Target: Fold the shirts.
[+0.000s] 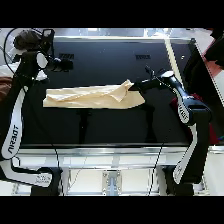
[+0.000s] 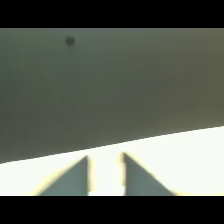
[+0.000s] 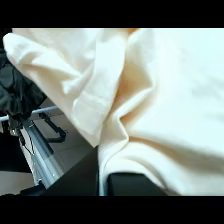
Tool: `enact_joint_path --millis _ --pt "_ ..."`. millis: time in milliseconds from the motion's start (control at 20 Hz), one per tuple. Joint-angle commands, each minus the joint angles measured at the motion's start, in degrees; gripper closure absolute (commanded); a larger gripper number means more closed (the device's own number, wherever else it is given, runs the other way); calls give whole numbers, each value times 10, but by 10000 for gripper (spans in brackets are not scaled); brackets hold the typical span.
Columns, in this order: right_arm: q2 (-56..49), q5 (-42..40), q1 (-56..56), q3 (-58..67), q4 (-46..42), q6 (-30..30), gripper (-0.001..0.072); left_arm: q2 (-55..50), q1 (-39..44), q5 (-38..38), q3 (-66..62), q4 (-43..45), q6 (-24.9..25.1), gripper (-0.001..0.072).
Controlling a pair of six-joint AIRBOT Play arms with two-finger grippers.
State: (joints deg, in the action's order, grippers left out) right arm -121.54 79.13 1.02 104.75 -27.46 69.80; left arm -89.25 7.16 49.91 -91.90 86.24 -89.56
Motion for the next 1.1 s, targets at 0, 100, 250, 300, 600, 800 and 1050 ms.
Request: enact_joint_path --millis 0,100,250,300,600,800,1050 --pt "19 72 -9 80 -7 24 699 -42 3 65 0 -41 1 695" --pt "36 112 -11 123 -51 75 699 -82 18 83 0 -65 13 694" --pt "75 176 -10 130 -99 98 700 -131 71 82 0 -77 37 695" --pt "90 193 -10 129 -119 107 699 -144 95 82 0 -77 37 694" --pt "163 231 8 122 -191 137 700 -176 220 57 0 -77 37 694" --pt "197 222 -3 122 -189 137 700 -193 261 39 0 -79 34 695" --pt "204 195 -73 122 -189 137 700 -137 235 20 0 -67 35 695"
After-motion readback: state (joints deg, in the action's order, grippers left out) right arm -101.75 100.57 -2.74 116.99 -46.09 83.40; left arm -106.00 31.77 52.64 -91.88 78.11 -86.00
